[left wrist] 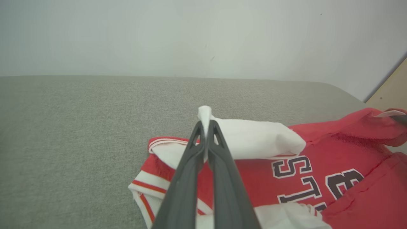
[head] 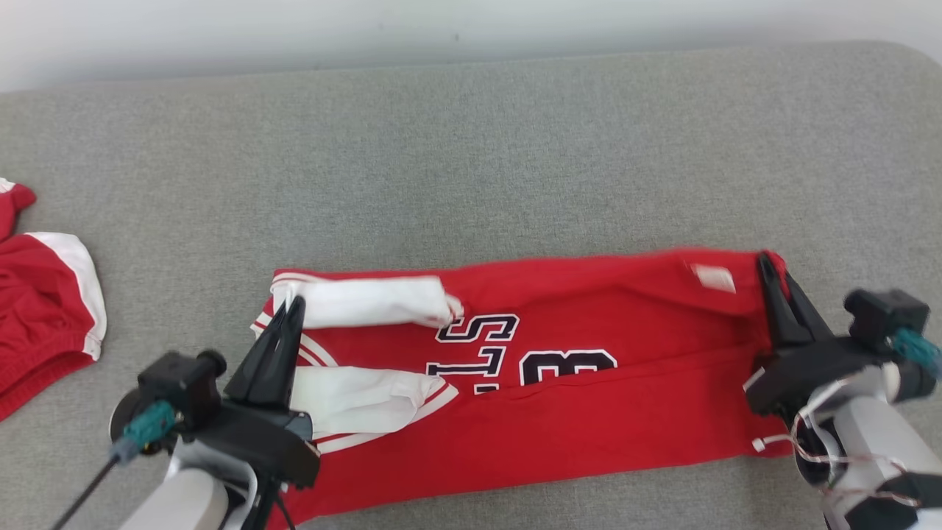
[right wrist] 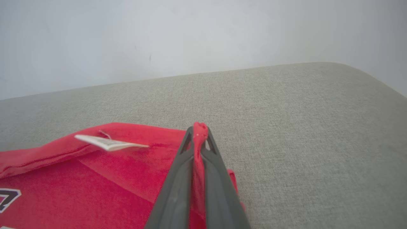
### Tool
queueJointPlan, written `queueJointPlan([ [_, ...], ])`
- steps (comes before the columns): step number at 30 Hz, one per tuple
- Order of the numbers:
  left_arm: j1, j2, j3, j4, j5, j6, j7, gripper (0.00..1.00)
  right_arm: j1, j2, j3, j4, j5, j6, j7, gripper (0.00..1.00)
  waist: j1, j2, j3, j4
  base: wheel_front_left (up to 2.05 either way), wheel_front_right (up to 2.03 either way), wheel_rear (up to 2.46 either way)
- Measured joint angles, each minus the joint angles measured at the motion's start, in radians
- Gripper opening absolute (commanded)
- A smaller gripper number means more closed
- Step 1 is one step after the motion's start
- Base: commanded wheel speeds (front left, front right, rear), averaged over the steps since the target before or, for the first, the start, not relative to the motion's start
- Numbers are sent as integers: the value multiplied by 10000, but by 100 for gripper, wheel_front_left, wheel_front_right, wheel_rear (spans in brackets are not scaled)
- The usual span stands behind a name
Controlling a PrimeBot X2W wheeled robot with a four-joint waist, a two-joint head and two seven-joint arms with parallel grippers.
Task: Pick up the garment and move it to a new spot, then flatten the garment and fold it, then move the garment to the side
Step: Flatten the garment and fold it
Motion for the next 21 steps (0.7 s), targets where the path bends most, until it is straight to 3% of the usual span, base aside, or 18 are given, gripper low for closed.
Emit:
queueJointPlan([
  [6, 1037, -399, 698, -270, 324, 52, -27, 0, 831, 10, -552, -600, -148, 0, 0, 0, 0, 0, -163, 65, 0, 0, 0],
  [7, 1174, -476, 779, -240, 357, 48, -27, 0, 931, 23, -606, -627, -161, 0, -2, 7, 1, 0, -190, 69, 0, 0, 0],
  [8, 1306, -537, 840, -198, 426, 36, -27, 0, 1016, 31, -640, -654, -171, 0, -2, 7, 0, 0, -222, 70, 0, 0, 0],
  [9, 1431, -633, 934, -153, 458, -23, -27, 0, 1097, 38, -690, -702, -173, 0, -2, 51, 0, 0, -259, 73, 0, 0, 0],
  [10, 1540, -748, 1062, -148, 500, -23, -27, 37, 1170, 46, -731, -759, -184, 0, -2, 85, 1, 0, -295, 77, 0, 0, 0],
  [11, 1632, -838, 1193, -150, 579, -36, -27, 99, 1227, 67, -782, -821, -213, 0, -2, 100, 1, 0, -336, 80, 0, 0, 0],
  [21, 2630, -1685, 2874, -451, 1733, -299, -29, 100, 2094, 77, -1195, -1383, -234, 0, -2, 100, 1, 0, -883, 183, 0, 0, 0],
])
